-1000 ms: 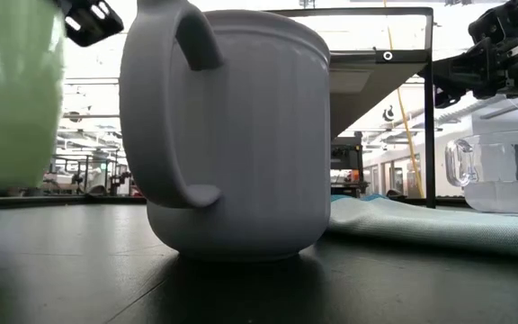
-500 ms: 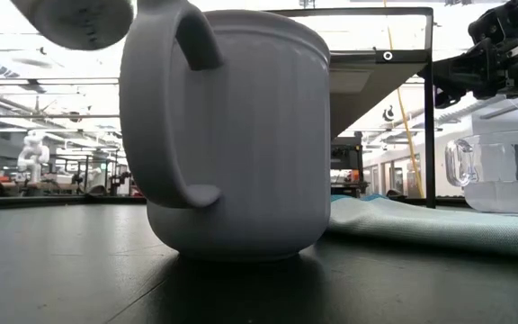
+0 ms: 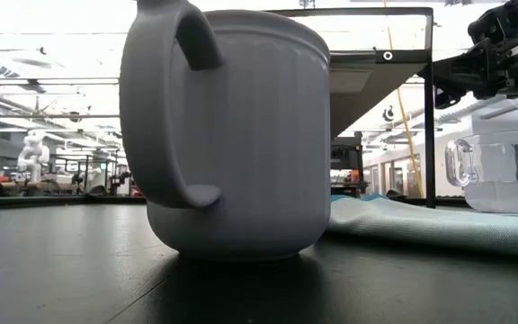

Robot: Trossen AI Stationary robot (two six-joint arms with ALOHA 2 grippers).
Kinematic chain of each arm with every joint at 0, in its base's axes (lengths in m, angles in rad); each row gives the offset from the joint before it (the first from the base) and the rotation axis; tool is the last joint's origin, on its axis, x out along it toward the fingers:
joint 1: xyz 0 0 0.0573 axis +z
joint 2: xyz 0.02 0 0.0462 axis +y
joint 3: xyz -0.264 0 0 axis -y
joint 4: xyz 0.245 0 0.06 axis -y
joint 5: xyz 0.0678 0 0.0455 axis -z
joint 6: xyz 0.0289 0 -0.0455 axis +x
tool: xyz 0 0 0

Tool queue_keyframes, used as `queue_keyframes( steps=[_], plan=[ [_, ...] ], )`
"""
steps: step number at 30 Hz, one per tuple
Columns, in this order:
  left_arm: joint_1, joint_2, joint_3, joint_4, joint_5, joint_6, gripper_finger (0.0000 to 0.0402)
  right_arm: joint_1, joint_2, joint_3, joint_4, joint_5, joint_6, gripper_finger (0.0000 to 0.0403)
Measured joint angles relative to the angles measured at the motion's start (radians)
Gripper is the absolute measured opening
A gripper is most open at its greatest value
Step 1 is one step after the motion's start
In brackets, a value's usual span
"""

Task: Stack small to large cups/mugs on shelf
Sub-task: Put the green mug on the shelf

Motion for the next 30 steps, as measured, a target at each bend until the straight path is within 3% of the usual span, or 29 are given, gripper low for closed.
queue_keyframes(
  steps=[5,9,15,22,30],
  plan=[
    [0.049,-0.006,0.000,0.193,-0.117,0.080,0.0000,0.000,0.000,0.000,0.004,0.000,0.000,0.0000],
    [0.131,0.003,0.000,0.332,-0.204,0.037,0.0000,0.000,0.000,0.000,0.007,0.000,0.000,0.0000],
    [0.257,0.043,0.003,0.372,-0.141,-0.158,0.0000,0.000,0.000,0.000,0.007,0.000,0.000,0.0000],
    [0.318,0.164,0.147,0.248,-0.005,-0.155,0.0000,0.000,0.002,0.000,0.008,0.000,0.014,0.0000],
    [0.349,0.405,0.523,-0.159,0.018,-0.135,0.0000,0.000,0.004,0.000,0.006,0.000,0.022,0.0000]
  ],
)
